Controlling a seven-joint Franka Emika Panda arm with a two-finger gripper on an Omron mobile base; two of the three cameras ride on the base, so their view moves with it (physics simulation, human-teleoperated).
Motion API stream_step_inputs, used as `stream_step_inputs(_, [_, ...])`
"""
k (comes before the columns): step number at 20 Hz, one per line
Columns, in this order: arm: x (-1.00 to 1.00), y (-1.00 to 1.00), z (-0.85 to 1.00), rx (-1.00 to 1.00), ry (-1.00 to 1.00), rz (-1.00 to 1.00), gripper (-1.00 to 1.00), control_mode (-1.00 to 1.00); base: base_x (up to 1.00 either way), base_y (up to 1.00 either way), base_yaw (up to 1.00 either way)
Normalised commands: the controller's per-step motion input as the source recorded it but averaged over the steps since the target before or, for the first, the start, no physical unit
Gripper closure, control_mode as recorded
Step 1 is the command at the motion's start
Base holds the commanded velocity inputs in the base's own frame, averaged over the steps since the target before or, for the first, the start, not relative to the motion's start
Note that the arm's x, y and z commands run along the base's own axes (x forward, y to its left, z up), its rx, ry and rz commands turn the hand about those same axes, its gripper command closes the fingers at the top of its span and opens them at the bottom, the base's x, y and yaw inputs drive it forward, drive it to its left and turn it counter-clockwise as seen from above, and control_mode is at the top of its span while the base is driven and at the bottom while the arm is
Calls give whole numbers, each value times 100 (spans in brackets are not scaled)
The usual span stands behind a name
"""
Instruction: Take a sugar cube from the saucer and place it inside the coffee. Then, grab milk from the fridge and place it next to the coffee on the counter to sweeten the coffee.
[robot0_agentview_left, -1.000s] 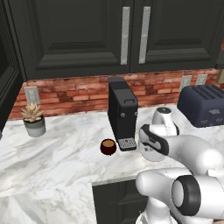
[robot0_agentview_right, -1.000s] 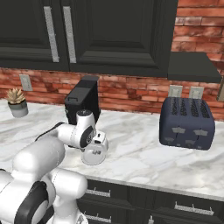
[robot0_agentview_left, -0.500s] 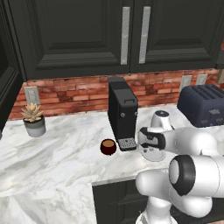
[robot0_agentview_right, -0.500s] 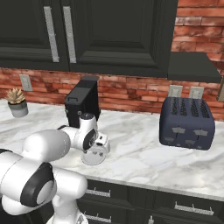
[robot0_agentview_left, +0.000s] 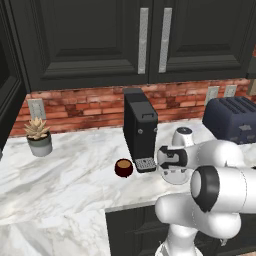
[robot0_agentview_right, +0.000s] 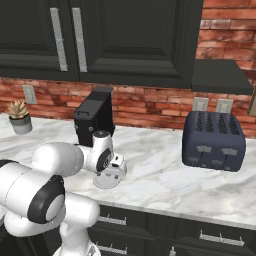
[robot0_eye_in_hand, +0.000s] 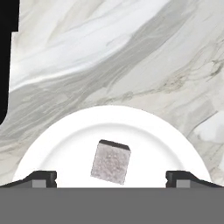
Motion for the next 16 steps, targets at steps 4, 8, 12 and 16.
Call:
stream_step_inputs(4, [2,0,-1,0,0,0,-100,-100,0,0,0])
stream_step_inputs(8, [9,0,-6,0,0,0,-100,-100,0,0,0])
stream_step_inputs(12, [13,0,-15,0,0,0,-100,-100,0,0,0])
stream_step_inputs(16, [17,0,-14,0,0,0,-100,-100,0,0,0])
